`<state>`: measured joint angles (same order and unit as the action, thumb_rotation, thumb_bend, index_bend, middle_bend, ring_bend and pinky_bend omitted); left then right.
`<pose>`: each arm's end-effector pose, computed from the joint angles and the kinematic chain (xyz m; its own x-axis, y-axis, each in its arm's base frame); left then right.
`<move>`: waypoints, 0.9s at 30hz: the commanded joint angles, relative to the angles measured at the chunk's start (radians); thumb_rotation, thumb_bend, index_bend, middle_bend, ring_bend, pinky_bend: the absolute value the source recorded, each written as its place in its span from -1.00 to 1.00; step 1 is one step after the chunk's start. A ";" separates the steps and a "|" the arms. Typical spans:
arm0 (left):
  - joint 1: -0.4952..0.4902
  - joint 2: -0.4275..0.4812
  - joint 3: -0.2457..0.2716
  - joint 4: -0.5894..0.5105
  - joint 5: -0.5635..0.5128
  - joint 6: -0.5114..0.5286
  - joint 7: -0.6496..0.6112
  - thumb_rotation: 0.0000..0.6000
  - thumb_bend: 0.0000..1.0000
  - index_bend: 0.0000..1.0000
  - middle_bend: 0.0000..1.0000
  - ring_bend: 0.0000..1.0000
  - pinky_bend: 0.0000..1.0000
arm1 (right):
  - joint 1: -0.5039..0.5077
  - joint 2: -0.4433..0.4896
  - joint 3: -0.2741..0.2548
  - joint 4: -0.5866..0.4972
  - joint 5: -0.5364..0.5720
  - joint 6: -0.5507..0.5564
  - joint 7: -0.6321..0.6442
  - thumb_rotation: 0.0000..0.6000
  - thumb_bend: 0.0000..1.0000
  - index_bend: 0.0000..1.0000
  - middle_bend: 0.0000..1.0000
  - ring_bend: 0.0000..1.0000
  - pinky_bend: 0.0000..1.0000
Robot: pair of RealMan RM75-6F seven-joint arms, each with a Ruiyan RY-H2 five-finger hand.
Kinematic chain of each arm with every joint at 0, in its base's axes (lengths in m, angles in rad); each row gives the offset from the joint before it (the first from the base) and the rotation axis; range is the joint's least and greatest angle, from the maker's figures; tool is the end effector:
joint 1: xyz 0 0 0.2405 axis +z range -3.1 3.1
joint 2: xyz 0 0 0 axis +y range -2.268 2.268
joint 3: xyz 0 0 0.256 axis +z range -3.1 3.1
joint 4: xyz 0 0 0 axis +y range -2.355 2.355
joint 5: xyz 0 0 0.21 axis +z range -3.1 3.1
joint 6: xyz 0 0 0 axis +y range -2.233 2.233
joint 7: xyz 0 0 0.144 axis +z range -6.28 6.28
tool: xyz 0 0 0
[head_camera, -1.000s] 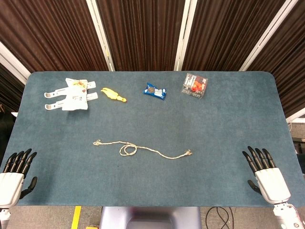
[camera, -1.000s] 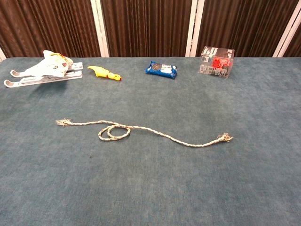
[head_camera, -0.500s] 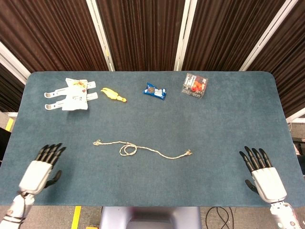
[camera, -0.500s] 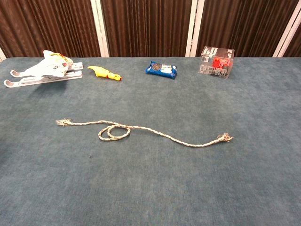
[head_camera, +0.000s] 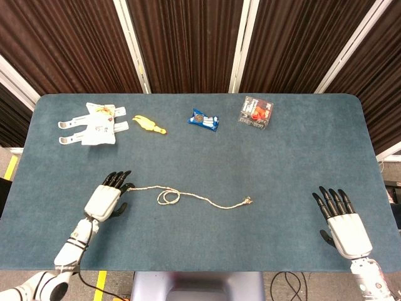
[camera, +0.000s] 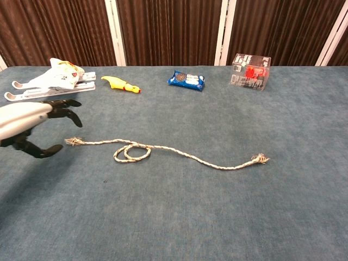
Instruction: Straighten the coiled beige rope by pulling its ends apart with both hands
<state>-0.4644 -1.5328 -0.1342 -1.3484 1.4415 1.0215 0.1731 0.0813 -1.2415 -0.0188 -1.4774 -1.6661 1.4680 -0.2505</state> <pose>-0.2369 0.2948 -0.0025 0.4743 0.2331 0.8489 0.8589 -0.3342 -0.3881 -0.3106 -0.1641 0.1102 0.6339 -0.0416 0.7723 -0.7643 -0.1865 0.6173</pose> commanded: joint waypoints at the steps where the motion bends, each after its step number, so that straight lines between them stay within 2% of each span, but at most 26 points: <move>1: -0.031 -0.059 -0.013 0.064 -0.037 -0.023 0.029 1.00 -0.14 -0.40 -1.00 -1.00 -0.82 | 0.007 -0.007 0.001 -0.003 0.007 -0.015 -0.012 1.00 -0.44 -1.00 -1.00 -1.00 -1.00; 13: -0.076 -0.168 -0.020 0.254 -0.095 -0.036 0.043 1.00 -0.14 -0.24 -0.95 -1.00 -0.79 | 0.016 -0.027 0.004 0.005 0.039 -0.043 -0.039 1.00 -0.44 -1.00 -1.00 -1.00 -1.00; 27: -0.104 -0.229 -0.017 0.346 -0.110 -0.042 0.024 1.00 -0.15 0.03 -0.84 -1.00 -0.76 | 0.023 -0.030 0.004 0.006 0.053 -0.057 -0.047 1.00 -0.44 -1.00 -1.00 -1.00 -1.00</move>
<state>-0.5670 -1.7571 -0.1504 -1.0072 1.3330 0.9787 0.1983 0.1046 -1.2720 -0.0145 -1.4718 -1.6137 1.4113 -0.2979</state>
